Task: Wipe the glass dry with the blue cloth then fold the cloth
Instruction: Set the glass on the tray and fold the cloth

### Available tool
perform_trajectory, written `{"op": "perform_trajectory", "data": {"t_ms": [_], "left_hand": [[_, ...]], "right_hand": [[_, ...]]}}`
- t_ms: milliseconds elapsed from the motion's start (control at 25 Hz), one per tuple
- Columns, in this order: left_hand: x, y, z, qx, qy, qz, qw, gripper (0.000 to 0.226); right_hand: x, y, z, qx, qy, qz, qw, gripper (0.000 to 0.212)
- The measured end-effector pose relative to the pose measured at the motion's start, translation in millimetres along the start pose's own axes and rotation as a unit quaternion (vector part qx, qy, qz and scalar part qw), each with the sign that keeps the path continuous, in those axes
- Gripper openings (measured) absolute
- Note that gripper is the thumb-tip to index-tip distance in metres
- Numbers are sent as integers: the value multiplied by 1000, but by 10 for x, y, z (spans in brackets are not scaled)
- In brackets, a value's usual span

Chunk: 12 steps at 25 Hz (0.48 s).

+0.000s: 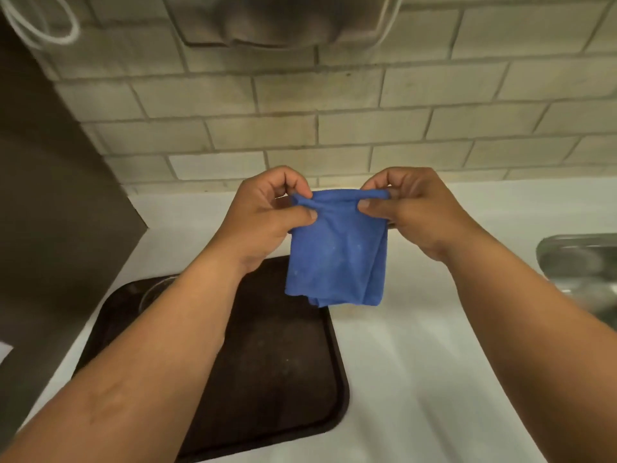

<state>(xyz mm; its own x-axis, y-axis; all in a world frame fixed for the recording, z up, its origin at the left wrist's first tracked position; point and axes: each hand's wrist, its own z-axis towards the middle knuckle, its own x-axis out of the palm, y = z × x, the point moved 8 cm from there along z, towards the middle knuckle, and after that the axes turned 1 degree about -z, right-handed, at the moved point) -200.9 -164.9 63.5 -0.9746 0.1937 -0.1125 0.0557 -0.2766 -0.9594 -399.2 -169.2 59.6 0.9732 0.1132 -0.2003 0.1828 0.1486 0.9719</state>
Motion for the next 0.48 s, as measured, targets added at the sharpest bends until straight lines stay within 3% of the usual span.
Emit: {"op": "perform_trajectory", "data": {"t_ms": [160,240,360,400,440,480], "left_hand": [[319,141,-19,18,20,85,996,27],[490,308,-167,9,81,159,984,26],[861,880,-701,-154,294,164,929,14],[976,1051,-864,-209,316,144,914,11],[1050,1159,-924,-227,287,151,918,11],[1087,1211,-885,-187,227,207,933,12]], "right_hand": [[-236,-181,-36,0,-18,-73,997,21],[-298,-364,-169,10,17,-140,990,17],[-262,-928,-540,80,136,-282,946,8],[-267,-1118,-648,99,144,-310,935,11],[-273,-1245,-716,102,127,-326,931,11],[-262,-1322,-760,86,100,-342,930,7]]}}
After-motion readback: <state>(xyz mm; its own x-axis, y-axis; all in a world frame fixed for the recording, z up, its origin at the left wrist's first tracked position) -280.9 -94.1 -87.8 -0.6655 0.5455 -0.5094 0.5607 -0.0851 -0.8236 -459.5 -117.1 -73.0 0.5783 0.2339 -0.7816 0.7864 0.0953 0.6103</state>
